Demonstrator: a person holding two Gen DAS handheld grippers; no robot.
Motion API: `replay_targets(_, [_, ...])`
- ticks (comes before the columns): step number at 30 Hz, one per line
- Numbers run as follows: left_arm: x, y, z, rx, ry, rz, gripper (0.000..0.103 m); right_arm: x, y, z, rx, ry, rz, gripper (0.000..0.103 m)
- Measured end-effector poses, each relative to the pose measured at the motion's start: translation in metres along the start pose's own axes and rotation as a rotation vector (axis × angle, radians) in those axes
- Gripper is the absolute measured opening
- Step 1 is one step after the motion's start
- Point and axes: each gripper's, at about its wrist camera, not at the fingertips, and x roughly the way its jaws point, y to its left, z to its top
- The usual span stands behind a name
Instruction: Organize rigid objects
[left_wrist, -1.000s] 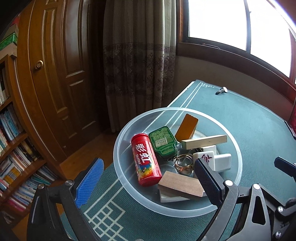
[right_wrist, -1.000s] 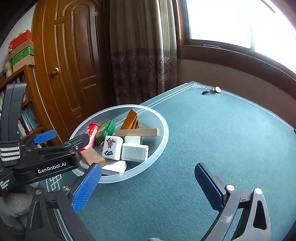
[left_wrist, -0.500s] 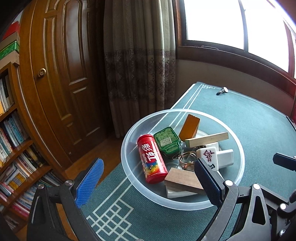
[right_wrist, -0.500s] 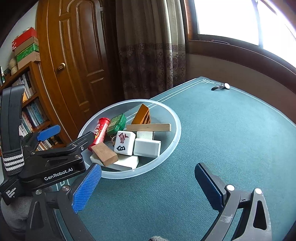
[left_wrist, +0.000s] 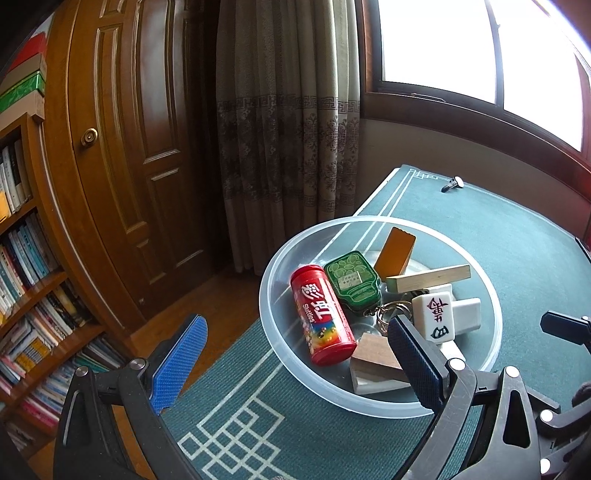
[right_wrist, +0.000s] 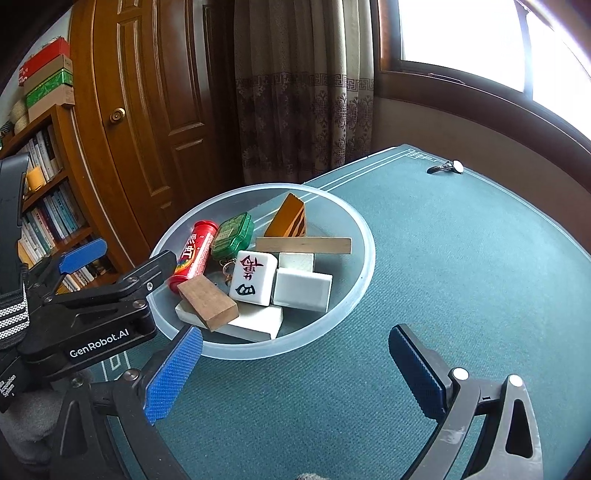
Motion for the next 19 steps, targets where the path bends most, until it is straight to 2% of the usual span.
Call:
replay_targets(14, [0.006, -0.002, -0.003, 0.001, 0.012, -0.013, 0.099, -0.001, 0.0, -0.001, 0.0, -0.014, 0.024, 0.103])
replay_targets(19, [0.006, -0.005, -0.003, 0.004, 0.01, -0.019, 0.099, -0.002, -0.008, -0.002, 0.02, -0.019, 0.008, 0.103])
